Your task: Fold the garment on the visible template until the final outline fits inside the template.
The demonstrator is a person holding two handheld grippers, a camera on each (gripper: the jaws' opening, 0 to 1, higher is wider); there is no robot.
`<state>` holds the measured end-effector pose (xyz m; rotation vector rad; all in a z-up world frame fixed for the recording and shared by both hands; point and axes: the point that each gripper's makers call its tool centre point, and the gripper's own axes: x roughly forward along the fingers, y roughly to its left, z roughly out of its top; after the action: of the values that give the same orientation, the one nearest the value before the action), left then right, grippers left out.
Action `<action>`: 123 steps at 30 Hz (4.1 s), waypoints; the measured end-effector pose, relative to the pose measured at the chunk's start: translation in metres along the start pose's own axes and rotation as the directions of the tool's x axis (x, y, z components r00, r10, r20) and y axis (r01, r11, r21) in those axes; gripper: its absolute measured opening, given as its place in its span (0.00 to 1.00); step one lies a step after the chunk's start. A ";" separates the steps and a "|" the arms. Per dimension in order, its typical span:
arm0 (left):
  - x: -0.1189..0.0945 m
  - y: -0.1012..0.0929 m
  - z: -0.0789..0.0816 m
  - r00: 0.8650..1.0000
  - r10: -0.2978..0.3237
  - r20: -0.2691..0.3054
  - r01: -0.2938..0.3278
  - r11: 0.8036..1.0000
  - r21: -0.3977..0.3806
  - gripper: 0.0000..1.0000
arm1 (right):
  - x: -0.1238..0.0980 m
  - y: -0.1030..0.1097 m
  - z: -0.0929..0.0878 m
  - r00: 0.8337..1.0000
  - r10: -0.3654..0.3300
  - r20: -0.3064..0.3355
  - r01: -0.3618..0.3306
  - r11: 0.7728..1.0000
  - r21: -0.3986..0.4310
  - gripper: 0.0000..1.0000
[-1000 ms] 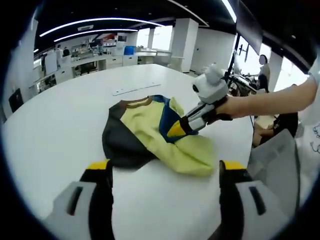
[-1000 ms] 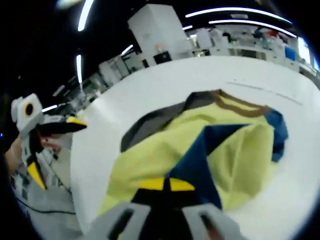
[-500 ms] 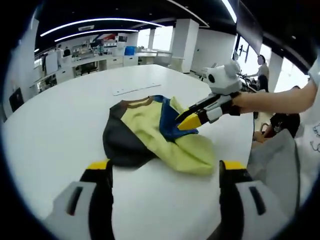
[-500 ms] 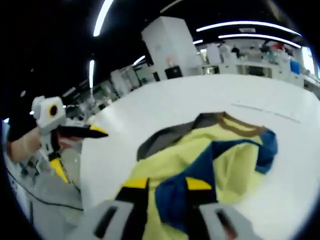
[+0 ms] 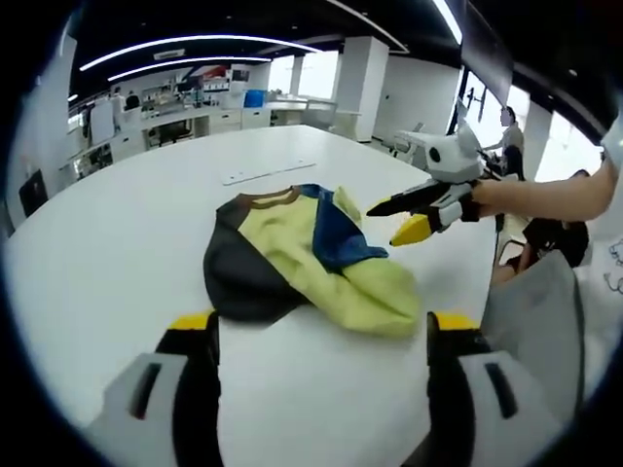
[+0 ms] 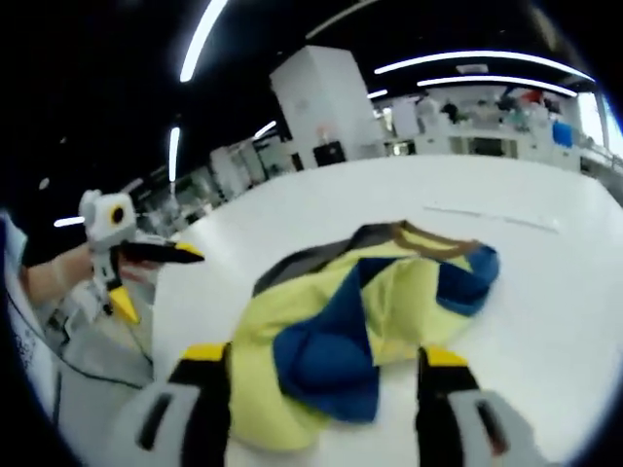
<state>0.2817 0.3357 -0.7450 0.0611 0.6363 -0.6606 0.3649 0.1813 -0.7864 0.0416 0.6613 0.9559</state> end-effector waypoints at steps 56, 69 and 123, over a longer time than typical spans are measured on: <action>-0.001 -0.003 -0.003 1.000 -0.003 0.006 0.003 1.000 -0.021 0.84 | 0.001 -0.023 -0.045 0.977 -0.150 -0.150 0.146 0.989 -0.040 0.00; 0.007 -0.007 -0.005 1.000 -0.017 -0.002 0.017 1.000 -0.017 0.84 | -0.066 -0.066 -0.042 0.965 -0.252 -0.075 0.255 0.966 0.036 0.00; 0.024 -0.008 -0.007 0.998 0.007 -0.061 -0.010 0.999 -0.046 0.83 | -0.284 -0.272 -0.113 0.684 -0.714 -0.147 0.729 0.674 0.122 0.00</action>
<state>0.2877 0.3183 -0.7635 0.0414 0.7095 -0.6373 0.3928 -0.2259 -0.8200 -0.1099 0.7544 0.1163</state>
